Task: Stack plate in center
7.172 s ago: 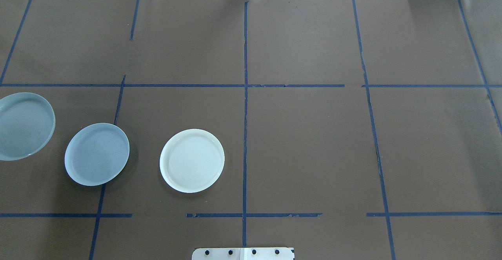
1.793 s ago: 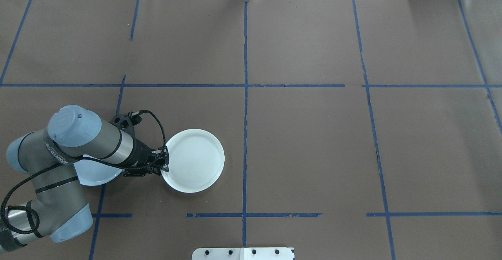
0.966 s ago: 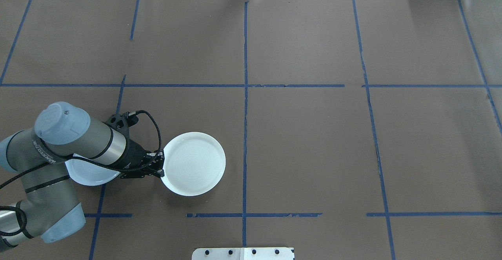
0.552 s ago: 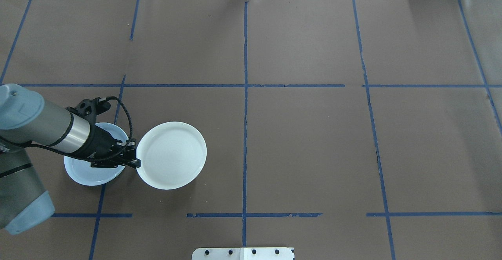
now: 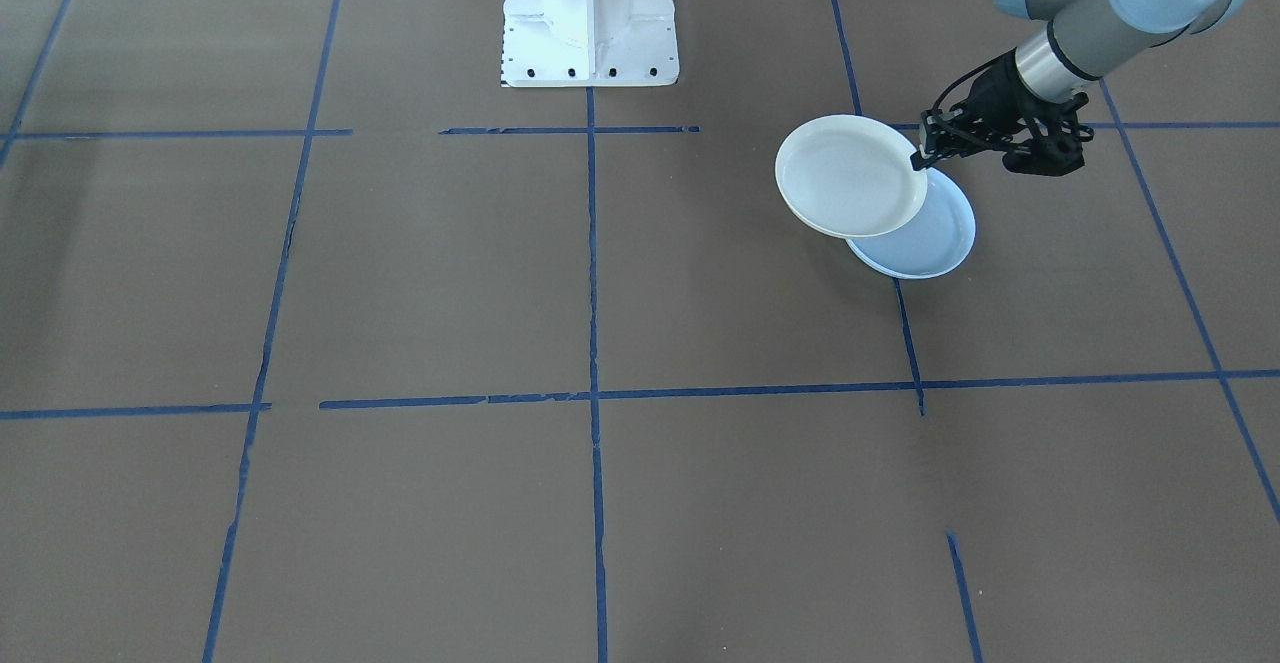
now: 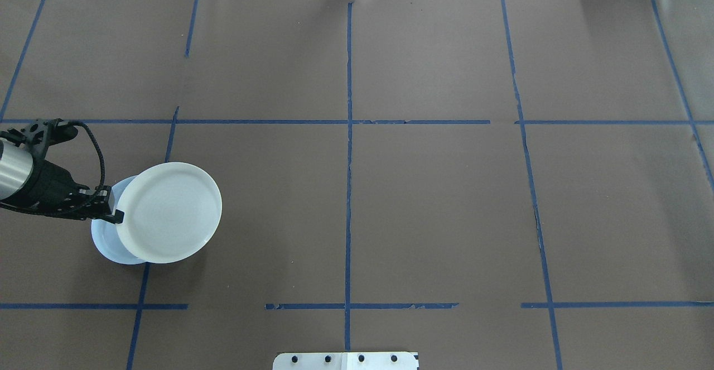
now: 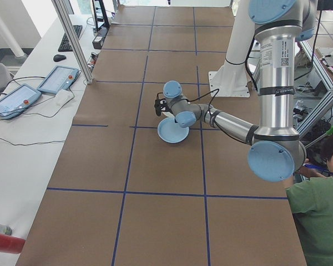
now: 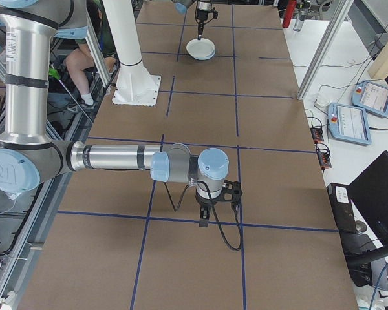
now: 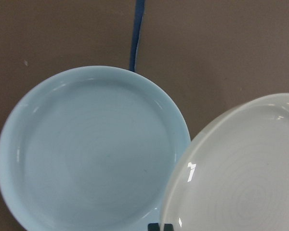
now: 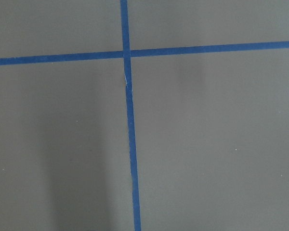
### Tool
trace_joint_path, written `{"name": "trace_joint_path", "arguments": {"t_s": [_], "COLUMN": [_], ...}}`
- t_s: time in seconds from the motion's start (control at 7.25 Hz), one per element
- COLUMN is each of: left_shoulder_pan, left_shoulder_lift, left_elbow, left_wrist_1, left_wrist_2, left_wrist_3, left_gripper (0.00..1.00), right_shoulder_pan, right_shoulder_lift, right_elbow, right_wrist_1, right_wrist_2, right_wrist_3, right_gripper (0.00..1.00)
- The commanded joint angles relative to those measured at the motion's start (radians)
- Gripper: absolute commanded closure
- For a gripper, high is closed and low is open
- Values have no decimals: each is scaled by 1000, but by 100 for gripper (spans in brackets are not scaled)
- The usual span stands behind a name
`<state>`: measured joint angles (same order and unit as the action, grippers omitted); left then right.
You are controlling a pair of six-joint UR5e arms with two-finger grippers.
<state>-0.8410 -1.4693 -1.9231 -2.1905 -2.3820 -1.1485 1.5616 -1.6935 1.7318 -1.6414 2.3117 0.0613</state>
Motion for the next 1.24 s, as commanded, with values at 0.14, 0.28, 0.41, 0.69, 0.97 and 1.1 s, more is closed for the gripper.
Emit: {"name": "trace_joint_path", "arguments": {"t_s": [0.14, 0.28, 0.41, 0.69, 0.97, 1.1], "left_shoulder_pan": [-61, -61, -58, -61, -62, -62], "left_shoulder_lift": [33, 21, 15, 18, 18, 18], "left_elbow": [126, 200, 229, 230, 231, 234], "left_wrist_1": [-65, -150, -167, -167, -167, -167], "left_wrist_2": [-75, -75, -75, -77, -77, -77], "left_wrist_3": [122, 116, 112, 112, 109, 109], "left_gripper": [100, 100, 100, 100, 100, 94], "right_shoulder_pan": [0, 0, 0, 0, 0, 2], "right_shoulder_lift": [0, 0, 0, 0, 0, 0], "right_elbow": [0, 0, 0, 0, 0, 0], "right_wrist_1": [0, 0, -2, 0, 0, 0], "right_wrist_2": [0, 0, 0, 0, 0, 0], "right_wrist_3": [0, 0, 0, 0, 0, 0], "right_gripper": [0, 0, 0, 0, 0, 0]}}
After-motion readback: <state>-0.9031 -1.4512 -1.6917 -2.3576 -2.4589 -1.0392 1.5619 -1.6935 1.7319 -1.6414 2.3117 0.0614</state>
